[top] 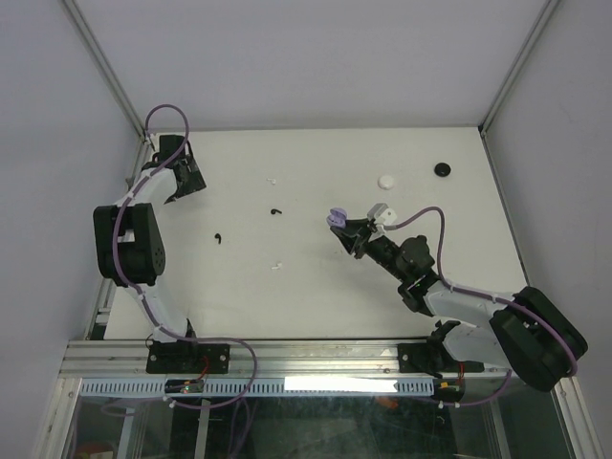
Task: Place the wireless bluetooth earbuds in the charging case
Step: Pick up the earbud from the center of the board.
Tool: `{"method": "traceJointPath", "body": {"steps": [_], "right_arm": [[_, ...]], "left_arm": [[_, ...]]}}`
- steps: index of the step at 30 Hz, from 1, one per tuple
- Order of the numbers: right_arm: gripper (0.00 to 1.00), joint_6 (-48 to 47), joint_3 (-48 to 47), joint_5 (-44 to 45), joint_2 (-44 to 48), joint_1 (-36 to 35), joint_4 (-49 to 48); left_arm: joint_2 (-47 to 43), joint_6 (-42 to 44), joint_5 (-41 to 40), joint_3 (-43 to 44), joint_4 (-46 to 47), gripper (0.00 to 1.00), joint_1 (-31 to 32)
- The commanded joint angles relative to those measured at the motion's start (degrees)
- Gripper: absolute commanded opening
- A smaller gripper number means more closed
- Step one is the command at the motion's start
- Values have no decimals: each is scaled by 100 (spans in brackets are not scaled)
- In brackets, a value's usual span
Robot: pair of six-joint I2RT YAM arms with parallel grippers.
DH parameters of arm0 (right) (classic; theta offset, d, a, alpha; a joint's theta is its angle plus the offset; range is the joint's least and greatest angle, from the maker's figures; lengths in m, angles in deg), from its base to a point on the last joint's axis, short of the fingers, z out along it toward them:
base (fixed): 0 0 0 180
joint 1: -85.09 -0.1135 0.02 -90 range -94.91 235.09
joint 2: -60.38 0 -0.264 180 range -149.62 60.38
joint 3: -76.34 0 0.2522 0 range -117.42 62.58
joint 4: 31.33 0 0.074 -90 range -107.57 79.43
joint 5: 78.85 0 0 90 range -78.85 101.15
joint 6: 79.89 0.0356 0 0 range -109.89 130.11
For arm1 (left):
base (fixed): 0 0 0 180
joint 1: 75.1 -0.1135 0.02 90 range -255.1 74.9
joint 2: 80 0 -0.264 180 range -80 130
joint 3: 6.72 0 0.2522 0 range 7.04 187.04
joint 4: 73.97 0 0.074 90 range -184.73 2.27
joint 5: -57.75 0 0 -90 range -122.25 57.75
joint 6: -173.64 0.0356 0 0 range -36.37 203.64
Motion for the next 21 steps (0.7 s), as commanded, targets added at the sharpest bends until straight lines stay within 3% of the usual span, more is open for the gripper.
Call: {"method": "traceJointPath", "body": {"steps": [1,17,21], "right_arm": [[0,-172,28,-9,93,32,-526],[0,-205,-2,9,-143,97,-557],[0,-206,-6,26,-172,121,-536]], "left_arm": [[498,93,-24,661,199,69,-190],[1757,499,96,1825,162,40,-501],[1928,486,285,1968,69,39,-538]]}}
